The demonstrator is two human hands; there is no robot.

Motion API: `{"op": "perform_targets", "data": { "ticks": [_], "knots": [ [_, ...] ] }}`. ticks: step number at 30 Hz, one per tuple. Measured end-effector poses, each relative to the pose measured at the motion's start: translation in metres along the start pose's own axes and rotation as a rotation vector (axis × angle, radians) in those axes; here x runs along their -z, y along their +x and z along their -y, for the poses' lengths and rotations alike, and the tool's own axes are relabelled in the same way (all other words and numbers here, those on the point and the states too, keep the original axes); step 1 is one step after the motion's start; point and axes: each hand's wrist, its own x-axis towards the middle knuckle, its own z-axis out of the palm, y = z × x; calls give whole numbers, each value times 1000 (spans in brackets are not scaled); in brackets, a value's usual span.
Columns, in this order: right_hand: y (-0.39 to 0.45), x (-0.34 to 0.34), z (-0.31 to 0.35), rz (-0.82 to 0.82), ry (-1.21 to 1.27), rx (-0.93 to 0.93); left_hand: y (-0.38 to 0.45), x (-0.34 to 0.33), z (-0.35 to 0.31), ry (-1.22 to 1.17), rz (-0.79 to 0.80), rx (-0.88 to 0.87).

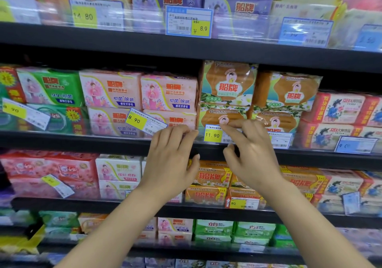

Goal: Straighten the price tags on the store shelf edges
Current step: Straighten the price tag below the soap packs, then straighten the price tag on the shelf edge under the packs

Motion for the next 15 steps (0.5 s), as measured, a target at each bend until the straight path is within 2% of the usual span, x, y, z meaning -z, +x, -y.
{"op": "perform_targets", "data": {
  "ticks": [10,15],
  "knots": [
    [-1,-2,5,3,15,-17,-2,2,5,-34,19,-23],
    [-1,4,9,-1,71,32,-3,11,12,-47,7,6]
  ]
}}
